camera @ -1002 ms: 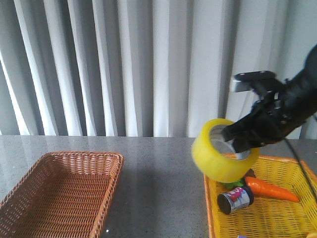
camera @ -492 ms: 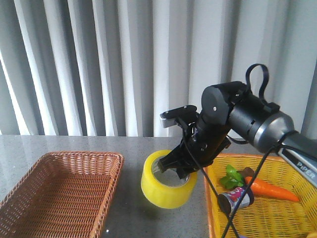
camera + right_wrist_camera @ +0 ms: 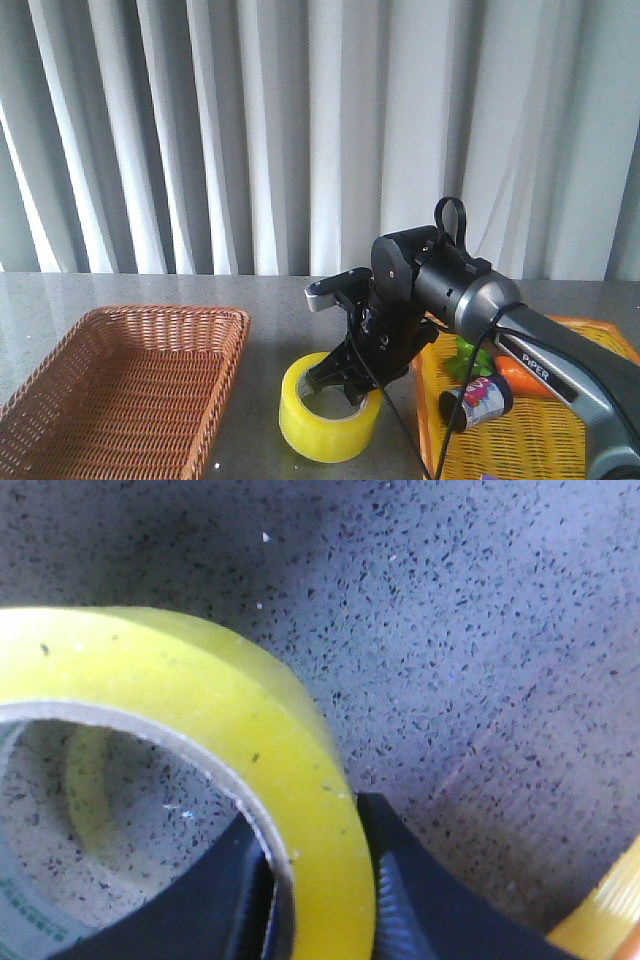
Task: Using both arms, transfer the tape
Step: 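Carry the tape roll toward the table center and set it down, then open the right gripper and raise it away from the tape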
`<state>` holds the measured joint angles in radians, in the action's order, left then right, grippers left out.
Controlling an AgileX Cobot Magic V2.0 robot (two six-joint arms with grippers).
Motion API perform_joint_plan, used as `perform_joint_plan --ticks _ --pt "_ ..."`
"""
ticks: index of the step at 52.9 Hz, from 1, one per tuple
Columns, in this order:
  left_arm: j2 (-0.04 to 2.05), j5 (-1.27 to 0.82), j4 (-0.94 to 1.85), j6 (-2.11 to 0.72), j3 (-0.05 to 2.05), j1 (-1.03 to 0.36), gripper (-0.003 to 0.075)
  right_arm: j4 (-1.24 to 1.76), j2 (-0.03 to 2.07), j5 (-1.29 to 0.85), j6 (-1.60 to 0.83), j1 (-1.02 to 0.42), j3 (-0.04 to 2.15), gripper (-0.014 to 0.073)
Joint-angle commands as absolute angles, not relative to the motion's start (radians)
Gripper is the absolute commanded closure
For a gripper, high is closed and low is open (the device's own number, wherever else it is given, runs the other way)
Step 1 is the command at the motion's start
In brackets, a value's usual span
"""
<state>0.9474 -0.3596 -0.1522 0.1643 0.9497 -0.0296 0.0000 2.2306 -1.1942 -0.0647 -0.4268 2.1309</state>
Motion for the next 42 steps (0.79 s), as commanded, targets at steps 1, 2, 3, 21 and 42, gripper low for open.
perform_joint_plan --ticks 1,2,3,21,42 --pt "0.939 -0.290 -0.146 0.167 0.984 -0.034 0.0204 0.019 2.166 -1.145 -0.090 -0.422 2.180 0.0534" --pt "0.939 -0.290 -0.146 0.167 0.984 -0.034 0.0204 0.017 2.166 -1.145 -0.091 -0.422 2.180 0.0529" --pt "0.939 -0.290 -0.146 0.167 0.984 -0.034 0.0204 0.014 2.166 -1.145 -0.091 -0.422 2.180 0.0521" --pt "0.939 -0.291 -0.146 0.167 0.984 -0.034 0.0204 0.000 2.168 -1.165 -0.134 -0.445 2.180 0.0346" --pt "0.939 -0.293 -0.146 0.167 0.984 -0.034 0.0204 -0.042 2.175 -1.163 -0.127 -0.473 2.179 0.0300"
